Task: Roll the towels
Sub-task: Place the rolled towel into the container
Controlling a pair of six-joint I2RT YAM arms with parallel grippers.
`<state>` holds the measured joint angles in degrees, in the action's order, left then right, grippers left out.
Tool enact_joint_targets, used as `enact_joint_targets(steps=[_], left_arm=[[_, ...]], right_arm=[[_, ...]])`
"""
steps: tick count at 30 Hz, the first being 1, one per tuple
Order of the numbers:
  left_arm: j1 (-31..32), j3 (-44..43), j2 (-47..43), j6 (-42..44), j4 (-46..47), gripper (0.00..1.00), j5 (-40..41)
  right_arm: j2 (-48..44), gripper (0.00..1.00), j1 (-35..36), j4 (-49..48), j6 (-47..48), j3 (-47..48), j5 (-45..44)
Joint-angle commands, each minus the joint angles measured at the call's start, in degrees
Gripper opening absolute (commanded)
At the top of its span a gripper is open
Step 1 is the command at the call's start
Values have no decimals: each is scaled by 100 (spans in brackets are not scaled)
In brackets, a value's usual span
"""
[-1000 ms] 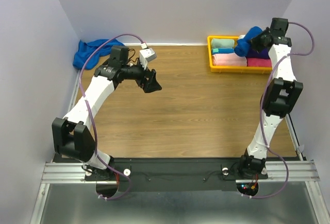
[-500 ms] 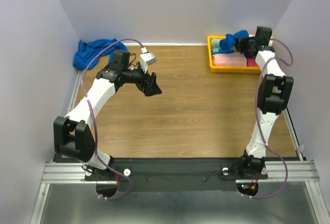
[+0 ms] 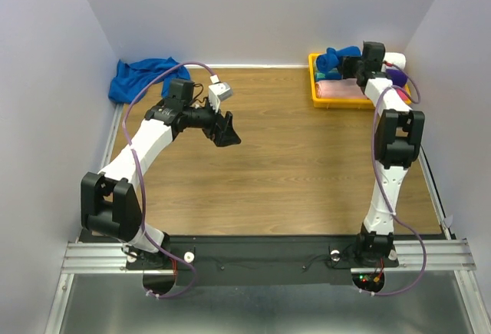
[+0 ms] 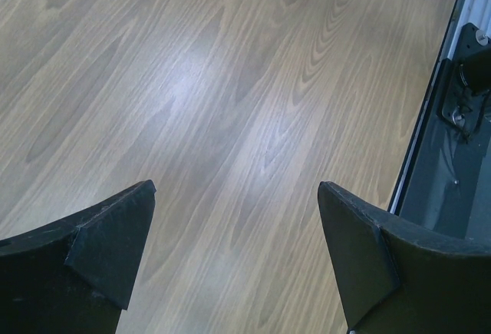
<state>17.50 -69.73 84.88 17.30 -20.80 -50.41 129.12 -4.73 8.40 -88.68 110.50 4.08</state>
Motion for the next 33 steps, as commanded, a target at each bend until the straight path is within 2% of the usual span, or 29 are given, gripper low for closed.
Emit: enact_joint_targets(steps=[1, 8, 10, 11, 13, 16, 19, 23, 33], left_arm=[[-71, 39, -253, -60, 164, 99, -118], [-150, 135, -244, -16, 164, 99, -127], [-159, 162, -235, -25, 164, 99, -135], [-168, 171, -235, -34, 172, 99, -135], [-185, 180, -226, -25, 181, 99, -127], [-203, 188, -218, -7, 181, 99, -144], [-220, 171, -200, -7, 190, 99, -144], [-247, 214, -226, 1, 199, 99, -153], [-264, 382, -314, 37, 216, 99, -153]], right_arm=[[254, 1, 121, -375, -185, 367, -565], [412, 1, 192, -375, 44, 385, -1127], [447, 12, 192, -383, 88, 385, -1163], [447, 29, 192, -375, 106, 385, -1207], [430, 46, 201, -383, 141, 350, -1243], [360, 62, 201, -366, 167, 315, -1260], [298, 67, 201, -366, 194, 288, -1313], [184, 84, 201, -374, 203, 209, -1217], [17, 89, 192, -410, 422, 385, -1023]])
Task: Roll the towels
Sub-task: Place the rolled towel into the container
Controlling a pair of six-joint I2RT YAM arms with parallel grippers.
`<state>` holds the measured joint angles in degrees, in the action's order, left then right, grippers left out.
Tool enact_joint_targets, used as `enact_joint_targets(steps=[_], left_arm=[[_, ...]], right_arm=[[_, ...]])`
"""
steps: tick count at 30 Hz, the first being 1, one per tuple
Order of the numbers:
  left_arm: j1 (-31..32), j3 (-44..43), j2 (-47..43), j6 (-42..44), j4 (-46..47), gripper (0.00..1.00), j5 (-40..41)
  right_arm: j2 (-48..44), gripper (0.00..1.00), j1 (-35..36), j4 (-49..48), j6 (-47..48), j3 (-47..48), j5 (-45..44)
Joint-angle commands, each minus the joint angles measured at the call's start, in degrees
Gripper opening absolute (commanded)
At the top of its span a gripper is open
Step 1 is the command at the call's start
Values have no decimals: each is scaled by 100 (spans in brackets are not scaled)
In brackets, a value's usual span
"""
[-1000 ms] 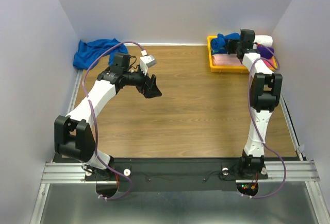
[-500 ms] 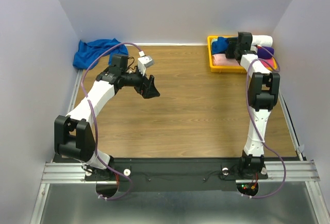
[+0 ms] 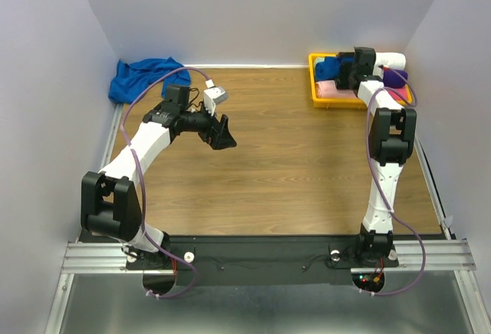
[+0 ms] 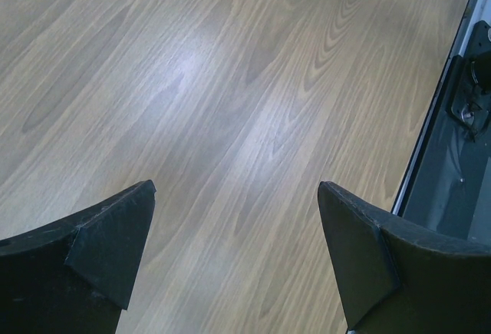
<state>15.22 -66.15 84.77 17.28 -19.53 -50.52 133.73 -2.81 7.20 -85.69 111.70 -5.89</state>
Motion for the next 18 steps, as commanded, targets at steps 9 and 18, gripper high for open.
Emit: enact_joint_targets(steps=[9, 18], left_arm=[[-46, -38, -260, -75, 142, 99, -63], [-46, -74, -330, -145, 160, 99, -37]], right_arm=[[-954, 100, 0, -281, 123, -166, -43], [-1446, 100, -9, -228, 412, -473, 18]])
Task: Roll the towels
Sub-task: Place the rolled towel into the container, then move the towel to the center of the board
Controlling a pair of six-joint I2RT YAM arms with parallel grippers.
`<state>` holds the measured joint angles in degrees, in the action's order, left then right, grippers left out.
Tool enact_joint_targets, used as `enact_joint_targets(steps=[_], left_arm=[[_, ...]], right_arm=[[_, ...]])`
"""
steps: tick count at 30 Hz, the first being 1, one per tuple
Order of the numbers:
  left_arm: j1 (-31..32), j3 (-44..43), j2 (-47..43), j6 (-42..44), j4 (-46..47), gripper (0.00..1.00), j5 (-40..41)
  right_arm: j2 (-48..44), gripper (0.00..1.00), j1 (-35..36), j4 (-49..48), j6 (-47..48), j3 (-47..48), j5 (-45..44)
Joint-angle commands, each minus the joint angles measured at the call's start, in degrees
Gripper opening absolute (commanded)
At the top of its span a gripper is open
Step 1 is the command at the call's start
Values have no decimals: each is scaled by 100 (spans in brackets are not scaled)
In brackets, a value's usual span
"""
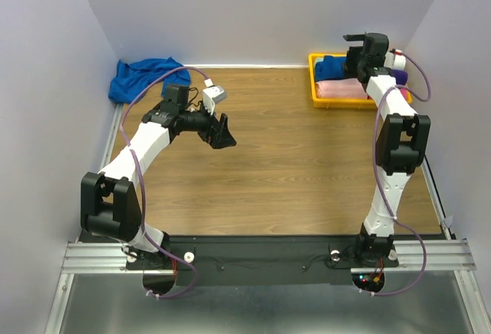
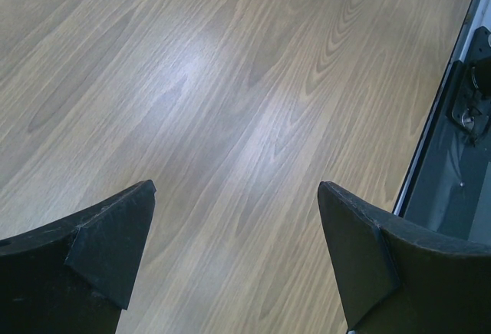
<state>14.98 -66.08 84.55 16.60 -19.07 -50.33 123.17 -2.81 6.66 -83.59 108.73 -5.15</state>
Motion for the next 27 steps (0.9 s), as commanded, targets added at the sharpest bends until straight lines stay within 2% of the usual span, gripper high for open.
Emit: enact_joint_targets(steps=[1, 6, 9, 12, 13, 15, 16, 19, 21, 22, 26, 27], left_arm=[[-30, -89, -334, -78, 114, 99, -56], [-74, -19, -579, -262, 262, 99, 189], [-328, -44, -712, -789, 526, 99, 514], [-478, -403, -608, -1000, 737, 99, 1462], [-522, -579, -502, -957, 668, 99, 2004], [-523, -966, -195, -835, 545, 99, 2630], [-558, -1368, 172, -747, 432, 99, 3199], [-672, -2054, 1015, -580, 326, 99, 3948], [-759, -2555, 1674, -509, 281, 99, 4231], [-812, -2689, 1861, -474, 264, 99, 4224], [-1137, -3269, 2679, -368, 430, 98, 4136], [-1225, -3558, 3002, -272, 439, 95, 4093]], right_arm=[[-426, 100, -9, -182, 238, -203, -39], [-750, 100, -27, -200, 518, -221, 232], [-847, 100, -35, -244, 1001, 7, 688], [-1023, 100, -36, -235, 2151, 341, 1766], [-1024, 100, -36, -209, 3007, 612, 2128], [-1145, 100, -36, -77, 3741, 641, 2806], [-1242, 100, -36, -42, 4363, 537, 3366], [-1760, 100, -36, 291, 5812, 19, 4301], [-2286, 100, -36, 380, 6361, -603, 4251], [-2411, 100, -36, 537, 7086, -685, 4224], [-2544, 100, 0, 2264, 8663, -555, 3935], [-2553, 100, 0, 2496, 8884, -528, 3786]])
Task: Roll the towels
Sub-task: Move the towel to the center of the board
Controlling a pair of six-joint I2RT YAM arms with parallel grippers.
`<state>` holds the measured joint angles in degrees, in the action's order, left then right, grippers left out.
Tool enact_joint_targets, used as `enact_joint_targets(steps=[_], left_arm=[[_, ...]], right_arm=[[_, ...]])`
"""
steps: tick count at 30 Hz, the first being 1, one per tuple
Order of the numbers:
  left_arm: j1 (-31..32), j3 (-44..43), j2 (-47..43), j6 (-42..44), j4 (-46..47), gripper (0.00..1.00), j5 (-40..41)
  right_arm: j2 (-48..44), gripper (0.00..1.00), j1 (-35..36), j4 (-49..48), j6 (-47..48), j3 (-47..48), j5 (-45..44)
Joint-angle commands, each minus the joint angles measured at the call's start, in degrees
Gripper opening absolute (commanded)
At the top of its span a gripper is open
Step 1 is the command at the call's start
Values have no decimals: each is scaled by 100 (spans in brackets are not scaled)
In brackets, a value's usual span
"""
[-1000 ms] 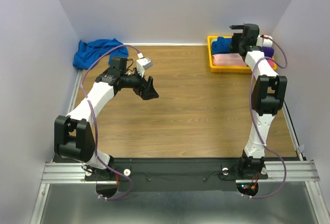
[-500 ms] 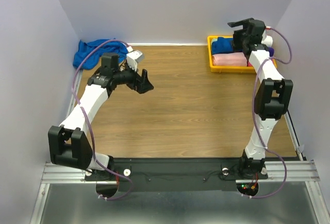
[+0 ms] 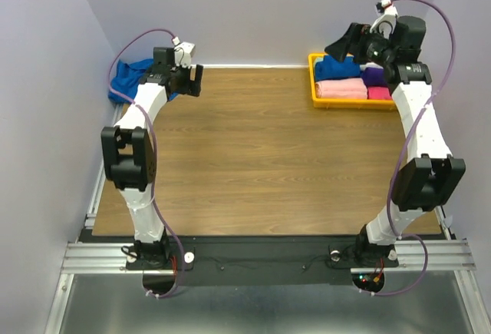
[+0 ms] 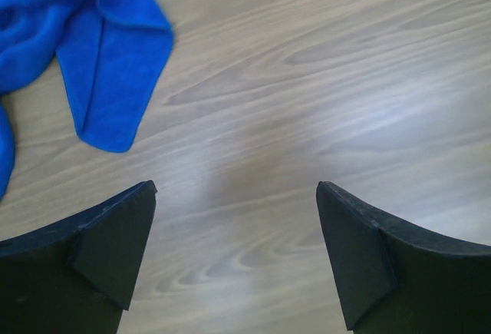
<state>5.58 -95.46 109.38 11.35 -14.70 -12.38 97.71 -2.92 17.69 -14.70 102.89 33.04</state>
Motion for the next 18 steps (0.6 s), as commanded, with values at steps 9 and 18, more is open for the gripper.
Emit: enact_joint_targets(steps=[9, 18], left_arm=[[-742, -2105, 2242, 683, -217, 76, 176], [-963, -3066, 3150, 614, -789, 58, -26]], right_arm=[[-630, 100, 2, 1913, 2762, -911, -816], [-481, 100, 2, 2335, 2621, -710, -764]])
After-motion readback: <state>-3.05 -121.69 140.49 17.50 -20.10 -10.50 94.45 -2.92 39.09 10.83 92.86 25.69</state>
